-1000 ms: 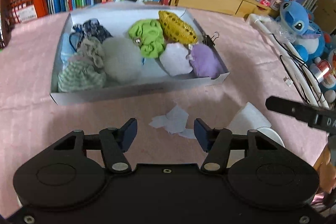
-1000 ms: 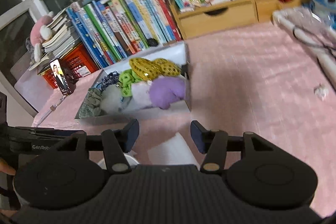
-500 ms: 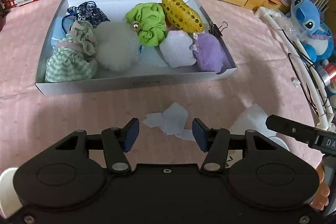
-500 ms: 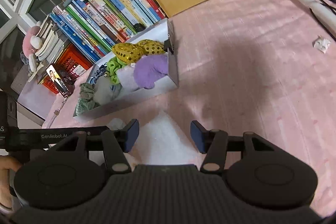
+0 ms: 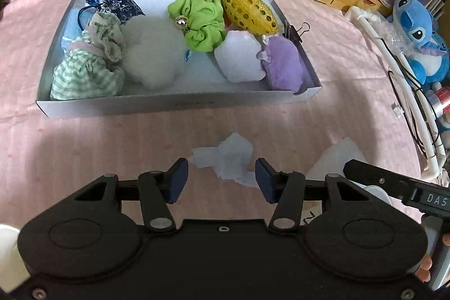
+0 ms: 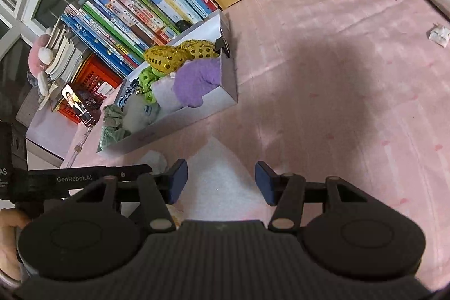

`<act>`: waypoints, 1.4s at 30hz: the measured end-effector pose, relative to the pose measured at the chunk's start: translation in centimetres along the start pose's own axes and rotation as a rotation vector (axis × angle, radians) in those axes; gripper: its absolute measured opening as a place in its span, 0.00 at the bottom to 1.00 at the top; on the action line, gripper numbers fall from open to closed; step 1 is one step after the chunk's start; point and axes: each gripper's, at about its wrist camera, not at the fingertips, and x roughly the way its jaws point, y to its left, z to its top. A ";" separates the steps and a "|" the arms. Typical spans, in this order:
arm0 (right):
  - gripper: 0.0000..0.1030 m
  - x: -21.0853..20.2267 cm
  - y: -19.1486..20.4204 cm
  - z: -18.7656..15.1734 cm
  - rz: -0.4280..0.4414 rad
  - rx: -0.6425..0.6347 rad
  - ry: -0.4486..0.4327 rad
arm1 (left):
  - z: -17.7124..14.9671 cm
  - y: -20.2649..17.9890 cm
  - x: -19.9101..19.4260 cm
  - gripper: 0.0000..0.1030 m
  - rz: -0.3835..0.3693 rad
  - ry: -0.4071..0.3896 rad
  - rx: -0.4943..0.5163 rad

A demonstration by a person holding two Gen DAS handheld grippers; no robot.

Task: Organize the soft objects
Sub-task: 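Lower the left tool toward the white tissue while the right tool approaches the white foam sheet, then grasp the crumpled white tissue with the left tool while the right tool grasps the foam sheet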

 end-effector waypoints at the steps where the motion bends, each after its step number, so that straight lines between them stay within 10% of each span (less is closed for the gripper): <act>1: 0.66 0.1 -0.1 0.0 0.000 0.001 0.002 | 0.0 0.0 0.1 0.48 -0.002 0.002 -0.003; 42: 0.50 -0.6 0.8 1.0 0.001 -0.012 -0.068 | -0.5 -1.4 -1.4 0.30 0.016 -0.088 0.122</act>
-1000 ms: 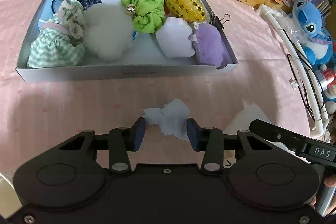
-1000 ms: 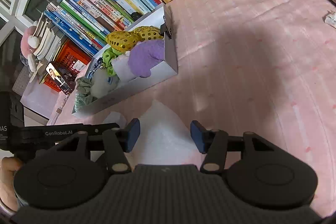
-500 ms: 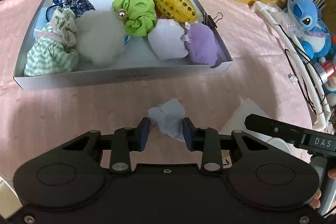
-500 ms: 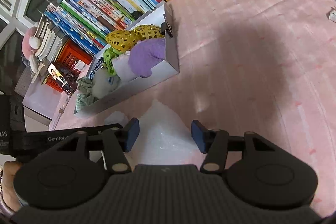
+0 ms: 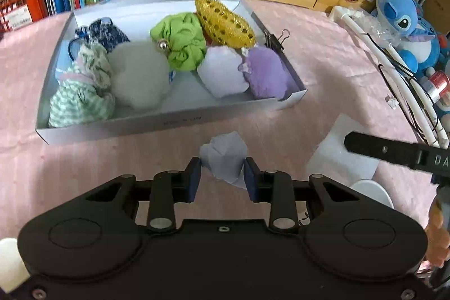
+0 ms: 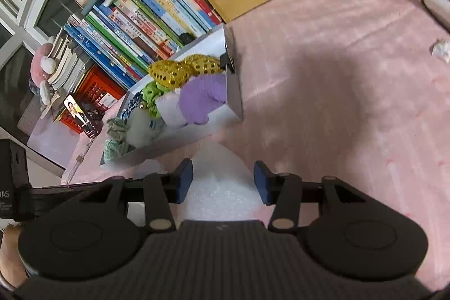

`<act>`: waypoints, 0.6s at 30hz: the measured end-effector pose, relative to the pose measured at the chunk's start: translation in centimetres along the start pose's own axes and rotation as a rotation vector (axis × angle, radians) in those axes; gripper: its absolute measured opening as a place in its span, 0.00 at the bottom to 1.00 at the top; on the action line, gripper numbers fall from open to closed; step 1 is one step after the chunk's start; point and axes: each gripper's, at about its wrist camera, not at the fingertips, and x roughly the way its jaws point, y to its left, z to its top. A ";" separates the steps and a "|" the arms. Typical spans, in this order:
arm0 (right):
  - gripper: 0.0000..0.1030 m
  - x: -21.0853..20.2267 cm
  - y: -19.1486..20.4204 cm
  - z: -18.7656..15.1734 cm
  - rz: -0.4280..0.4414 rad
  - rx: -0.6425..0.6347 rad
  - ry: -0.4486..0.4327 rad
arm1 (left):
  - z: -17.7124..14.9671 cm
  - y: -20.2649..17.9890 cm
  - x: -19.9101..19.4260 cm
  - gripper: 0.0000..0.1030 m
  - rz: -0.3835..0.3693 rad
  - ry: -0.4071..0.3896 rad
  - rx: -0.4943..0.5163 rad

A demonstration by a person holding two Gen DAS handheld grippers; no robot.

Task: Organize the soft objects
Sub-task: 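Grasp the crumpled white tissue with the left tool while the right tool grasps the foam sheet, then carry the tissue with the left tool while the right tool carries the foam sheet over the box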

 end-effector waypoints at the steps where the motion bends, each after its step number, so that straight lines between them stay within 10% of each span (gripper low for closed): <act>1: 0.50 -0.2 0.2 0.2 -0.005 -0.006 -0.010 | 0.0 -0.1 -0.2 0.30 0.001 -0.008 0.009; 18: 0.50 -2.2 6.3 3.9 -0.029 -0.132 -0.189 | 3.0 1.2 -6.6 0.30 0.125 -0.326 0.051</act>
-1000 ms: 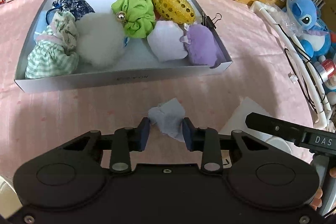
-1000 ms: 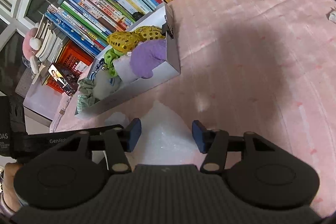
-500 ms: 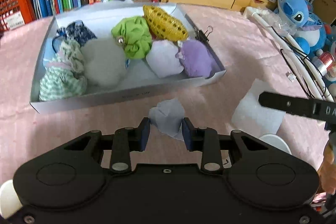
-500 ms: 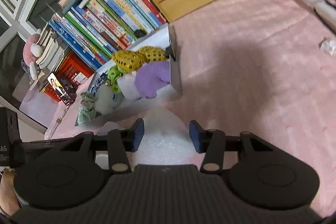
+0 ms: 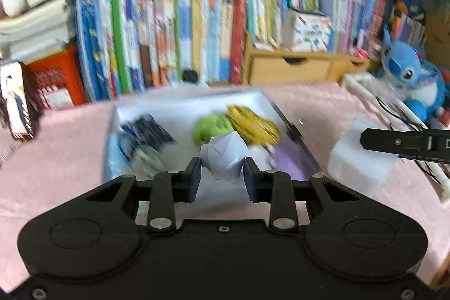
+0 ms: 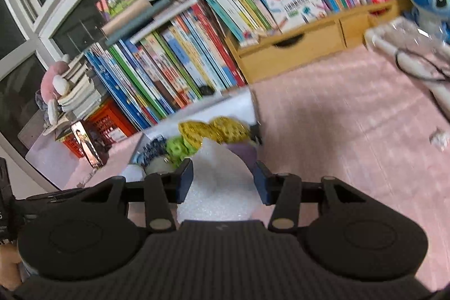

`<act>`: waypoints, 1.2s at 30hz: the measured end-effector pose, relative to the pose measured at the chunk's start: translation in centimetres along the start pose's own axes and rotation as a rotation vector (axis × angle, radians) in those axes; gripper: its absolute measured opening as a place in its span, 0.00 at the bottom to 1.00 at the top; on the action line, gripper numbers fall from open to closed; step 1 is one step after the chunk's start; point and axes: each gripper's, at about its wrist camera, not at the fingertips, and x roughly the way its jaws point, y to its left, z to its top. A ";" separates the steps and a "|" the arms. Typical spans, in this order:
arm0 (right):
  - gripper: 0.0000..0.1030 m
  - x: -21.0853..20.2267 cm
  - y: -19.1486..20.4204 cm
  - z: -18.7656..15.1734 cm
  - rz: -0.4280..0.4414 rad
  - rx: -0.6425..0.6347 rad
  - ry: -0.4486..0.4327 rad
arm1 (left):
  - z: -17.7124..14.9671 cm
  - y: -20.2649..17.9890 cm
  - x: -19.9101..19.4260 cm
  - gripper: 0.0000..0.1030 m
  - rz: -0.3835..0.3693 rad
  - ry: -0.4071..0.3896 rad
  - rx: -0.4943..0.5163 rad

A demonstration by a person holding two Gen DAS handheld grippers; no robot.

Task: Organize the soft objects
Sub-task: 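Carry the tissue with the left tool while the right tool carries the foam sheet over the box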

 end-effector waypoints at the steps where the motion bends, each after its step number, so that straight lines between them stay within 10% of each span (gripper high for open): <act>1: 0.50 0.2 0.5 0.3 0.003 -0.005 -0.007 | 0.3 0.4 0.0 0.30 0.011 -0.008 -0.003; 36: 0.49 17.0 10.7 5.9 -0.081 -0.091 -0.024 | 6.2 11.5 11.7 0.30 0.195 0.023 -0.134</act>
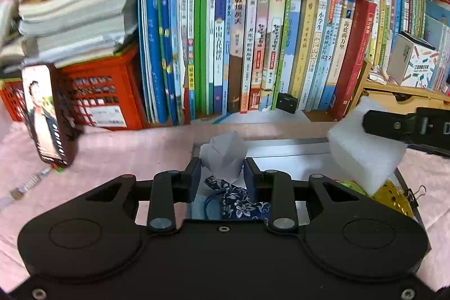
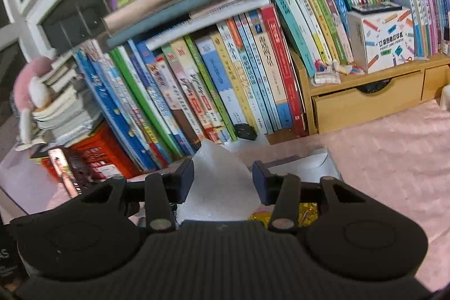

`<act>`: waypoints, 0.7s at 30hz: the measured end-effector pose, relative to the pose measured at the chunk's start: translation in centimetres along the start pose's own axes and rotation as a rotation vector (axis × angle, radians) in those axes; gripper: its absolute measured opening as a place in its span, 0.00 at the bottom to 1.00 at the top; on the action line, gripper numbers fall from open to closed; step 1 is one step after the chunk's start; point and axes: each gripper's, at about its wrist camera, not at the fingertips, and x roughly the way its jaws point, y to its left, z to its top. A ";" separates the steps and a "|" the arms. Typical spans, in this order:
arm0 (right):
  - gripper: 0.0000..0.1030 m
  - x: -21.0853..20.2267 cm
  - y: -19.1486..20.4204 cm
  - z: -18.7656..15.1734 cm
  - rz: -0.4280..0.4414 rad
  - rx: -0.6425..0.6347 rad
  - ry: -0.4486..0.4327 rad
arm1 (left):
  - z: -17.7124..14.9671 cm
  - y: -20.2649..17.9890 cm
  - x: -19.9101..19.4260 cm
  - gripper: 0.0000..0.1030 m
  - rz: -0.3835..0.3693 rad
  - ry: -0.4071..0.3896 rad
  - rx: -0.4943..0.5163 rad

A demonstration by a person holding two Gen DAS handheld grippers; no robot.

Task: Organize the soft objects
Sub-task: 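Carry the tissue with the left tool while the right tool carries the foam sheet over the box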

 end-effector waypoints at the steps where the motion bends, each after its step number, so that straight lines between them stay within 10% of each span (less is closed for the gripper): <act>1: 0.49 0.5 0.1 0.0 0.002 0.003 0.004 | 0.0 0.2 0.4 0.30 -0.011 0.002 -0.011; 21: 0.49 6.7 1.2 -1.3 -0.068 -0.062 0.100 | -0.2 0.3 4.6 0.31 -0.127 0.087 -0.067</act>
